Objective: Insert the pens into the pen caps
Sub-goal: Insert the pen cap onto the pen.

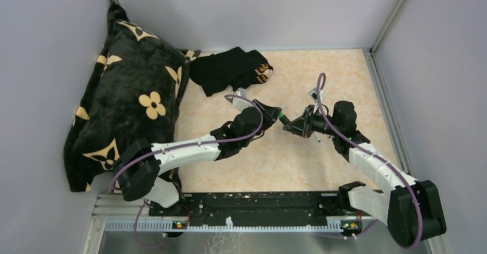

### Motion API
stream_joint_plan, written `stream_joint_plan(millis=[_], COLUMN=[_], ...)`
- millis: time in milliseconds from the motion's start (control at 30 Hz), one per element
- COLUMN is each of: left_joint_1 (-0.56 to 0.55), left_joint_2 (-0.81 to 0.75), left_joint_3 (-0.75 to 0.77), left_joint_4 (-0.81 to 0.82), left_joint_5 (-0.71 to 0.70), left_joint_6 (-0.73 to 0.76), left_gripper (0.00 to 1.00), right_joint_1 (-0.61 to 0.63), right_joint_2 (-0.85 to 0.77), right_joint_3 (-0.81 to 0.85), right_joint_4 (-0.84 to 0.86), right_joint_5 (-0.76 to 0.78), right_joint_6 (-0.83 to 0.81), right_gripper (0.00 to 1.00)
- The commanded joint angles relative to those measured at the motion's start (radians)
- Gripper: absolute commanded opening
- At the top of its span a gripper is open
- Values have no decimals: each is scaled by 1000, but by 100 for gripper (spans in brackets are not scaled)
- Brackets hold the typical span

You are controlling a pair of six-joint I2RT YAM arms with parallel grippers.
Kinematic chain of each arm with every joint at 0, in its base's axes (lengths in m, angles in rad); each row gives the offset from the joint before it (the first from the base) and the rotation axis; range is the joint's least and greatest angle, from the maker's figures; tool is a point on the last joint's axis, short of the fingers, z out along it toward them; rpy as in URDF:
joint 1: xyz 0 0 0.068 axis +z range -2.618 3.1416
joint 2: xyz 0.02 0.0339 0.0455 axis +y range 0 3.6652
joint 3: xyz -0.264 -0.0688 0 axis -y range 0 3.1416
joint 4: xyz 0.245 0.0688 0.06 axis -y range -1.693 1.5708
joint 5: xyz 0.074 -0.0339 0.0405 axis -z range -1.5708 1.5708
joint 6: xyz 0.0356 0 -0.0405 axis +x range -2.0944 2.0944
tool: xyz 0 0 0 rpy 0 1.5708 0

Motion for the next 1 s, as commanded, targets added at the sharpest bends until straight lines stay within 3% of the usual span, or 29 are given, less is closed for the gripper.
stream_joint_plan(millis=[0, 467, 800, 967], left_joint_1=[-27, -135, -166, -166], left_joint_2=[25, 89, 36, -34], left_joint_3=[48, 122, 87, 25], left_joint_4=[-57, -95, -71, -38], left_joint_5=[-43, -102, -72, -92], left_joint_6=[-12, 20, 18, 26], left_gripper=[0, 1, 25, 47], right_joint_1=[0, -2, -15, -26], right_joint_2=[6, 6, -14, -26], right_joint_3=[2, -7, -28, -35], right_joint_4=[73, 116, 197, 234], right_joint_5=[60, 112, 16, -53], right_joint_6=[82, 99, 39, 61], right_gripper=[0, 0, 0, 0])
